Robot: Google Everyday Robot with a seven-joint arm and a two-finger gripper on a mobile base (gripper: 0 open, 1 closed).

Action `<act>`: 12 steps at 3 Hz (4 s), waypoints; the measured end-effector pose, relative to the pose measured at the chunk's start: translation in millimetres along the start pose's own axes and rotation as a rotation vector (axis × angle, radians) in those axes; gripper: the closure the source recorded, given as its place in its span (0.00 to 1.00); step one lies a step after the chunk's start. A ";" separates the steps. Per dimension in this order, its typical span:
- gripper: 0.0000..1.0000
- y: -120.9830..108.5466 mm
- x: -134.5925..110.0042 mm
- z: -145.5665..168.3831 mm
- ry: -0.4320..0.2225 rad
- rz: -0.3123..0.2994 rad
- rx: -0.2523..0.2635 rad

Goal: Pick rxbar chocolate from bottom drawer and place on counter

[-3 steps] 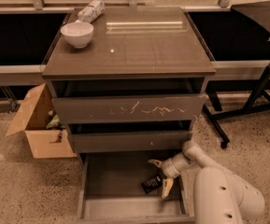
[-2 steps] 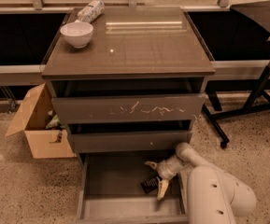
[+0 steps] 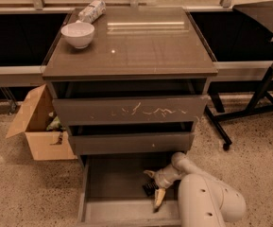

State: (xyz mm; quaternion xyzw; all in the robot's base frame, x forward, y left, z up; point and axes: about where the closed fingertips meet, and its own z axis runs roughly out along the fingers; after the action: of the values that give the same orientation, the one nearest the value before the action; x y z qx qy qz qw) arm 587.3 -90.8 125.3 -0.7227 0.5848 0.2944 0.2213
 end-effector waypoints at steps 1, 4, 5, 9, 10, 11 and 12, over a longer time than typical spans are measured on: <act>0.00 2.9 15.9 6.5 0.011 0.031 0.002; 0.41 4.9 49.3 -7.9 0.022 0.082 0.022; 0.65 4.9 46.3 -12.1 0.020 0.082 0.023; 1.00 14.5 3.4 -80.4 -0.228 -0.080 0.124; 1.00 31.5 -17.4 -113.0 -0.353 -0.191 0.135; 1.00 28.7 -26.6 -111.0 -0.352 -0.202 0.134; 1.00 15.6 -38.8 -138.8 -0.300 -0.246 0.211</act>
Offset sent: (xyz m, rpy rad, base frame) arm 0.0152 -0.0523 -0.0273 -0.0529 0.0191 -0.0905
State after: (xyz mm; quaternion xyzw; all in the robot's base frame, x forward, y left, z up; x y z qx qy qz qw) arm 589.7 -158.6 253.4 -0.7095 0.4803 0.3066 0.4146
